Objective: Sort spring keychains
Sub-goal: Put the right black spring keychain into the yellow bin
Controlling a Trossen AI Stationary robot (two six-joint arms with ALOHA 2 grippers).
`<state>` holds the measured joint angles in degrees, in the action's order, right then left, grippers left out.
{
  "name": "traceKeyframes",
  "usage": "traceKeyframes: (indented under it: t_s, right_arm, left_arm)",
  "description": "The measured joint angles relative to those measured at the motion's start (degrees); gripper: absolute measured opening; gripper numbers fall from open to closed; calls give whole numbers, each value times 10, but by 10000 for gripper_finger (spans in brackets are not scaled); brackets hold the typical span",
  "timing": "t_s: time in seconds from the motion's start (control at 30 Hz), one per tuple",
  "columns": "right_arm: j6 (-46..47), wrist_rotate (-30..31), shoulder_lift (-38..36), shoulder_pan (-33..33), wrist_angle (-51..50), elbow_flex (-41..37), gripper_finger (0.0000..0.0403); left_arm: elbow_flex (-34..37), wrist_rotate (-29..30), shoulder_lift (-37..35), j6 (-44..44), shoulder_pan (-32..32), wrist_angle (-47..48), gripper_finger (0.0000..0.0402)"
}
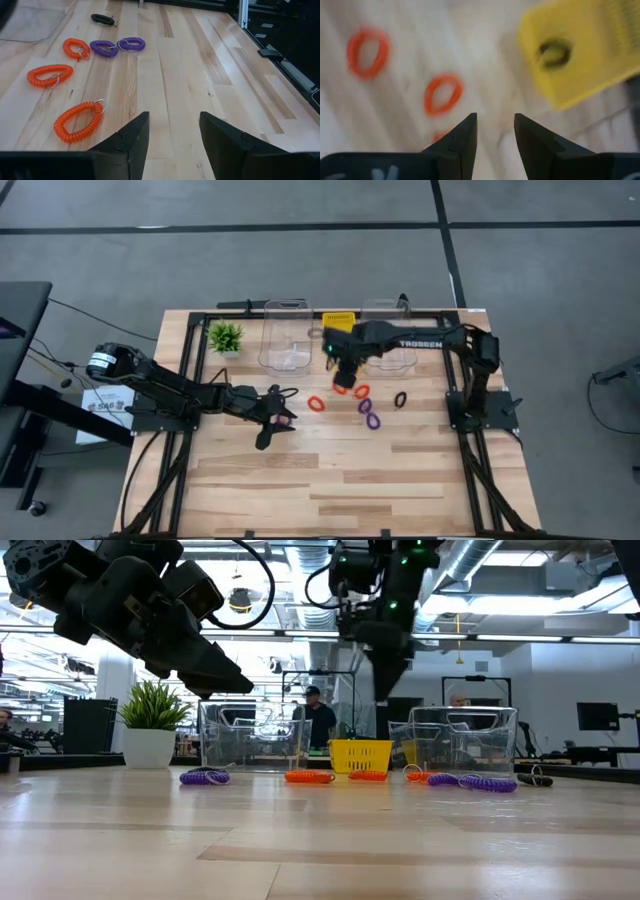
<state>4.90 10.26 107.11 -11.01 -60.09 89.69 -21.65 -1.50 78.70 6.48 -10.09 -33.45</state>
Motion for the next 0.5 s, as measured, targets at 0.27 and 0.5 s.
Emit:
traceKeyframes:
  t_s: [0.27,0.5]
  right_arm:
    - [49,0,0,109,-96,0,121]
    - [73,-33,-10,179,-95,0,121]
  left_arm:
    - [0,0,0,0,0,0,172]
    - [0,0,0,0,-1,0,172]
